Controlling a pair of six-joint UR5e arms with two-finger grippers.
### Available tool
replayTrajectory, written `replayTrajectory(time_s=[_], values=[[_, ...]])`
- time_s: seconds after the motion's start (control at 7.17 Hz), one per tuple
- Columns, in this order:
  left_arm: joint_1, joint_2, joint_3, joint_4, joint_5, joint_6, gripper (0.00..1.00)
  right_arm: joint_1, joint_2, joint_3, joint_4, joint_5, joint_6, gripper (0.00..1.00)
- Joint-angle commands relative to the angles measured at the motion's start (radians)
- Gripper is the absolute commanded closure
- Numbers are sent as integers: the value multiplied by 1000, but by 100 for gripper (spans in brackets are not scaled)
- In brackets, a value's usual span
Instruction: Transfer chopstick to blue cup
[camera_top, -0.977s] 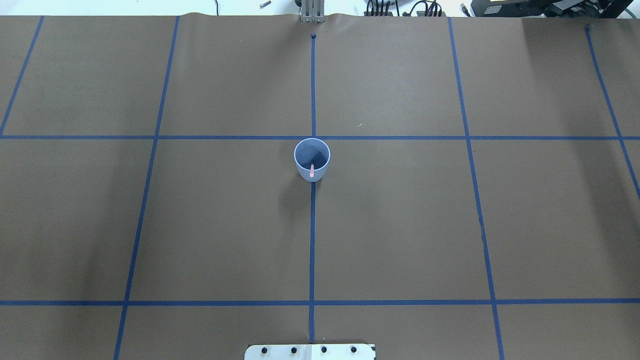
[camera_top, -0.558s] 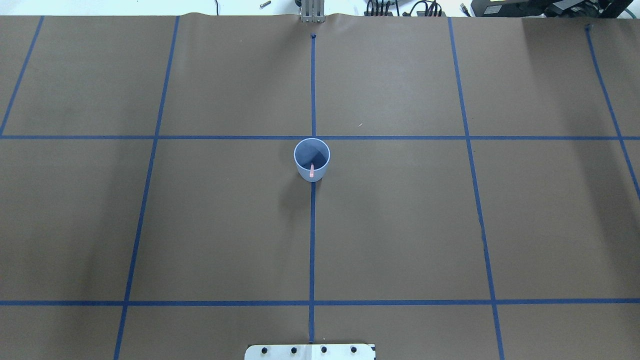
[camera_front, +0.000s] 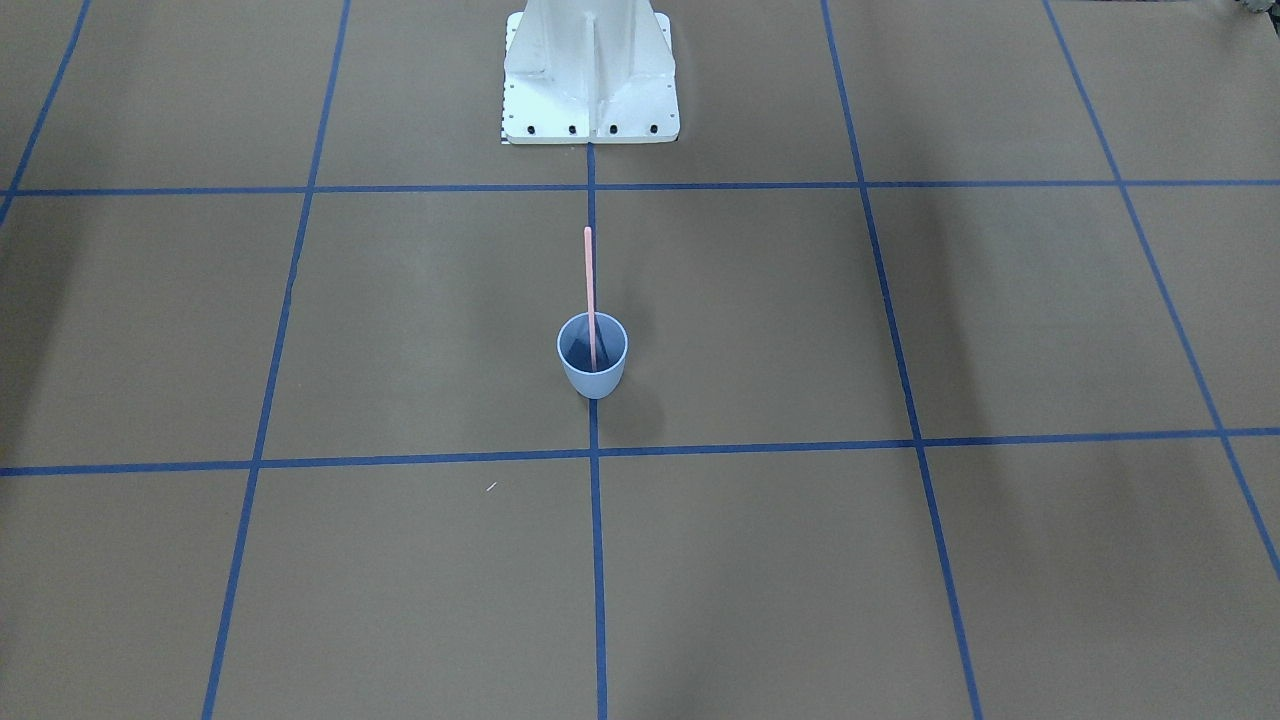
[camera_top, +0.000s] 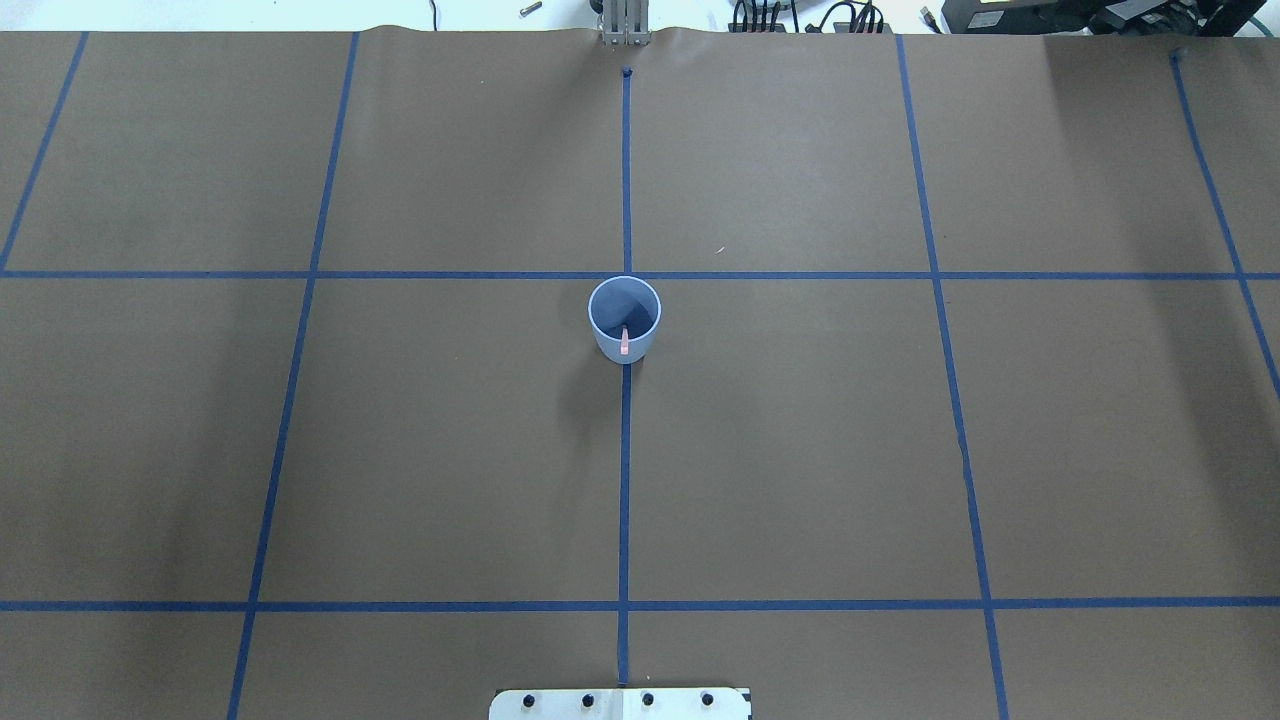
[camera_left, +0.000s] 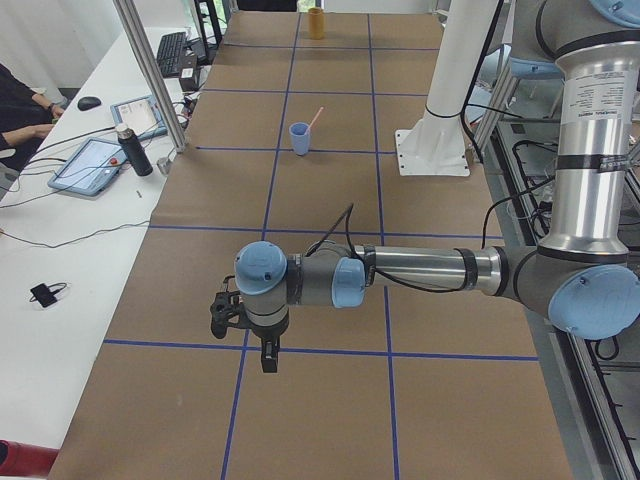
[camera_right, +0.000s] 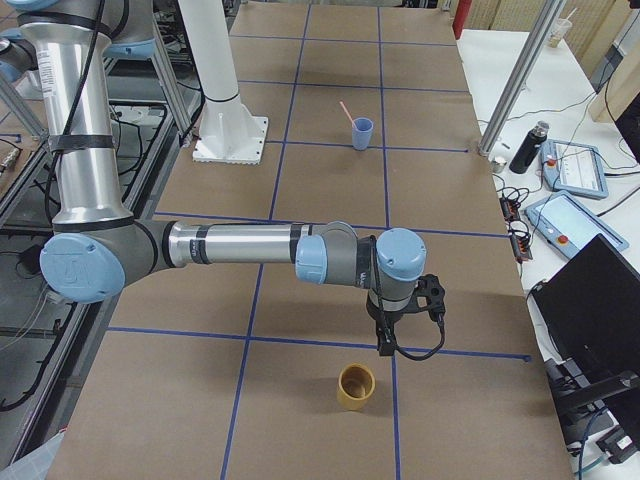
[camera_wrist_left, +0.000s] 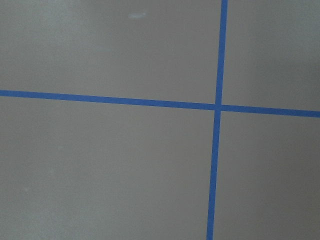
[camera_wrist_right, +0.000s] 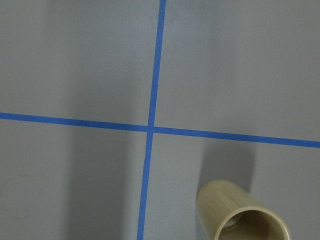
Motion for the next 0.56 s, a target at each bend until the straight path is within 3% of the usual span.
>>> replayTrajectory(time_s=[0.0,0.42], values=[[0,-1,1,2,0,0,1,0,0,3,-1,-1,2,0],[0,-2,2,2,0,0,1,0,4,9,-1,1,2,0]])
